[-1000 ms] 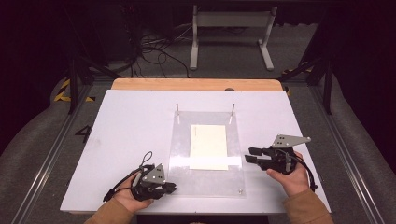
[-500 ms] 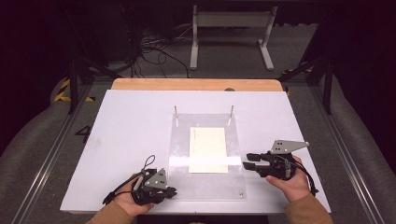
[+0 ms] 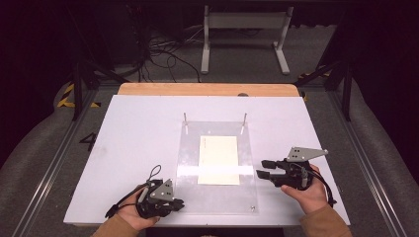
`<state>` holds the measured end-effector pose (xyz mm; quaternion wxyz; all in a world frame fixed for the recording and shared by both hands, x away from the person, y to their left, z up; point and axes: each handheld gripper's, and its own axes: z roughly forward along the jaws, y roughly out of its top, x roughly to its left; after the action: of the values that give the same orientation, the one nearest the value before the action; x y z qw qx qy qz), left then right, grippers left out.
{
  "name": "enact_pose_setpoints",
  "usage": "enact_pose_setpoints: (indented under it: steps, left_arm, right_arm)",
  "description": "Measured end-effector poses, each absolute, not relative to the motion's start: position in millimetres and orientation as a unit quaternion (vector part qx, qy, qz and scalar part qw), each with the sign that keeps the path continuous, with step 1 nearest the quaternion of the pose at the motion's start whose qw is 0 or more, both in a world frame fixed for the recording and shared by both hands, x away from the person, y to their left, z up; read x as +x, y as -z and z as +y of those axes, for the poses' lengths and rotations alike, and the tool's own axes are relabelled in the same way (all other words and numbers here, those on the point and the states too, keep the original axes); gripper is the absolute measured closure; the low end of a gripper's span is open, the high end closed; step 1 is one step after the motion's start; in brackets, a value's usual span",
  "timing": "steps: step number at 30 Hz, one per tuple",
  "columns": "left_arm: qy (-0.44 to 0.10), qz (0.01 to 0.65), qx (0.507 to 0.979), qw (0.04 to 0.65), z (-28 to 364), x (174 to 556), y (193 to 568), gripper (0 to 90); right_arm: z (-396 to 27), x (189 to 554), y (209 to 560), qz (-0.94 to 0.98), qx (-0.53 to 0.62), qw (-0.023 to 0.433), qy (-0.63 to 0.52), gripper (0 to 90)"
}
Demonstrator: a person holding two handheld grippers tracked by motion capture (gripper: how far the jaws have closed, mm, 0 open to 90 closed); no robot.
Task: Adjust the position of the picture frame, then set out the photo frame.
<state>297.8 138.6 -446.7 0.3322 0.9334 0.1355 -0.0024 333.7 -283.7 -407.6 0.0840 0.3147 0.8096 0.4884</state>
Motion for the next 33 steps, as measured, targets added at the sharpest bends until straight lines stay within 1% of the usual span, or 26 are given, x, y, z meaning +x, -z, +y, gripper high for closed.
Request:
enact_pose_setpoints:
  steps: [1, 2, 3, 5, 7, 9, 12, 13, 16, 21, 25, 28, 31, 32, 33]
  left_arm:
    - [0.006, 0.148, 0.928, 0.342, 140, 298, 448, 77.0]
    - [0.005, 0.153, 0.926, 0.344, 140, 299, 448, 66.8]
    - [0.010, 0.158, 0.922, 0.354, 143, 299, 447, 62.8]
    - [0.017, 0.156, 0.909, 0.386, 146, 300, 443, 59.1]
    - [0.009, 0.166, 0.895, 0.415, 149, 303, 438, 54.4]
    - [-0.009, 0.176, 0.884, 0.434, 152, 306, 434, 51.3]
    - [-0.041, 0.212, 0.860, 0.463, 158, 316, 429, 47.1]
    - [-0.051, 0.222, 0.854, 0.468, 161, 319, 429, 44.4]
    - [-0.075, 0.251, 0.839, 0.477, 167, 328, 429, 43.3]
    - [-0.097, 0.287, 0.827, 0.473, 176, 340, 441, 36.2]
    - [-0.105, 0.307, 0.816, 0.479, 184, 342, 443, 36.4]
    - [-0.111, 0.319, 0.810, 0.480, 187, 341, 444, 36.4]
    - [-0.118, 0.331, 0.807, 0.474, 192, 338, 445, 36.4]
    - [-0.119, 0.333, 0.806, 0.474, 194, 336, 446, 36.4]
    - [-0.119, 0.338, 0.804, 0.474, 196, 335, 446, 36.4]
  right_arm:
    - [-284, 335, 407, 0.805, 0.320, 0.080, -0.493, 48.9]
    - [-285, 336, 408, 0.800, 0.326, 0.076, -0.499, 48.0]
    - [-285, 337, 407, 0.800, 0.326, 0.077, -0.498, 47.9]
    - [-284, 338, 406, 0.804, 0.323, 0.091, -0.491, 47.6]
    - [-283, 340, 404, 0.806, 0.318, 0.103, -0.488, 47.8]
    - [-282, 344, 402, 0.808, 0.316, 0.119, -0.483, 48.4]
    - [-282, 352, 400, 0.806, 0.326, 0.136, -0.475, 49.5]
    - [-282, 355, 401, 0.806, 0.329, 0.143, -0.471, 50.0]
    - [-280, 365, 402, 0.805, 0.331, 0.154, -0.467, 53.6]
    - [-274, 386, 402, 0.799, 0.351, 0.157, -0.462, 53.9]
    - [-266, 403, 400, 0.797, 0.350, 0.162, -0.464, 56.0]
    - [-259, 416, 401, 0.798, 0.346, 0.173, -0.462, 56.7]
    - [-252, 430, 405, 0.787, 0.343, 0.201, -0.472, 56.0]
    - [-250, 435, 404, 0.786, 0.349, 0.216, -0.462, 56.7]
    - [-248, 441, 403, 0.788, 0.353, 0.215, -0.457, 59.4]
